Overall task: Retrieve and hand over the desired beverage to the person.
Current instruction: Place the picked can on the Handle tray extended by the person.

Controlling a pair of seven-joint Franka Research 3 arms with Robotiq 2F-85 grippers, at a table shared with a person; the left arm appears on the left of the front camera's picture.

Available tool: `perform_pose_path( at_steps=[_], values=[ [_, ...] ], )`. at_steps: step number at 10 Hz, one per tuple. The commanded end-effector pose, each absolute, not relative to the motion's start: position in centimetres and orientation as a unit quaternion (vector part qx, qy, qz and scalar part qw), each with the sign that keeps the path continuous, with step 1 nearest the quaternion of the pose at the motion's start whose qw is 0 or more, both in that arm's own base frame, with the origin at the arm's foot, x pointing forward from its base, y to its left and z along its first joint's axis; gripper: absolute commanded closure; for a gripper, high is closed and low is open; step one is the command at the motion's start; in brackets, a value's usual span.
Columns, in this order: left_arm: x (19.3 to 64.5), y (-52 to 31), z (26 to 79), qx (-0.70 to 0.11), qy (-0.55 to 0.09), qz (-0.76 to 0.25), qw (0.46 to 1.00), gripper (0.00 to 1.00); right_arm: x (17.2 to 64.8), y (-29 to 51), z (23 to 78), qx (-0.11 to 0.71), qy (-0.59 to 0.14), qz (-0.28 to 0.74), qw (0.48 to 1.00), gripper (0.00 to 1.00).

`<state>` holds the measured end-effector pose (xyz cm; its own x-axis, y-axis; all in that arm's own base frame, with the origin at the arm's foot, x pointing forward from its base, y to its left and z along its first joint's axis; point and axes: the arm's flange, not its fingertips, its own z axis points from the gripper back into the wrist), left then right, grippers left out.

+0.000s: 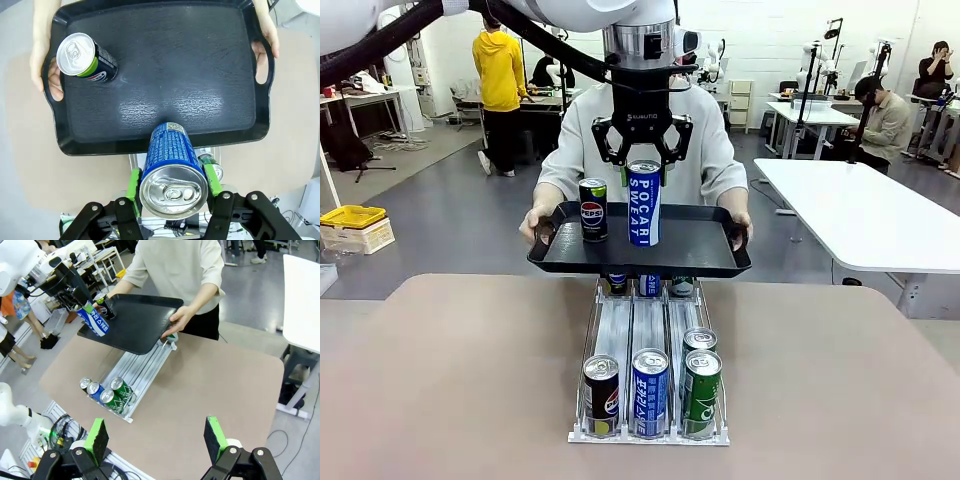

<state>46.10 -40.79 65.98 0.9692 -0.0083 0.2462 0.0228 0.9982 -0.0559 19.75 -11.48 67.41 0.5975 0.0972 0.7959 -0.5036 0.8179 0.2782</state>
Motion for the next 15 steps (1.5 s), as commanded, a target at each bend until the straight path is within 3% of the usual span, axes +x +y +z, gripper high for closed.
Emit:
perform_pose_path(
  at_steps=[1, 3, 4, 5, 9, 12, 15],
  values=[
    [45.7, -40.5, 66.5, -0.028, -0.129, -0.009, 0.991, 0.96, 19.8, -11.3, 67.3, 0.252, -0.413, 0.179, 0.857, 0.0],
    [45.7, -40.5, 66.5, -0.028, -0.129, -0.009, 0.991, 0.96, 19.8, -11.3, 67.3, 0.252, -0.413, 0.179, 0.857, 0.0],
    [46.1, -40.8, 66.0, -0.029, -0.124, -0.008, 0.992, 0.42, 19.8, -11.3, 67.3, 0.252, -0.413, 0.179, 0.857, 0.0],
    [49.8, -40.8, 67.2, -0.037, -0.127, -0.044, 0.99, 0.42, 19.8, -11.3, 67.3, 0.252, -0.413, 0.179, 0.857, 0.0],
    [56.5, -43.0, 66.8, -0.03, -0.104, -0.049, 0.993, 0.42, 19.8, -11.3, 67.3, 0.252, -0.413, 0.179, 0.857, 0.0],
    [58.3, -43.0, 64.9, -0.024, -0.067, -0.05, 0.996, 0.42, 19.8, -11.3, 67.3, 0.252, -0.413, 0.179, 0.857, 0.0],
    [57.4, -42.9, 63.8, -0.018, -0.047, -0.06, 0.997, 0.42, 19.8, -11.3, 67.3, 0.252, -0.413, 0.179, 0.857, 0.0]
  ],
)
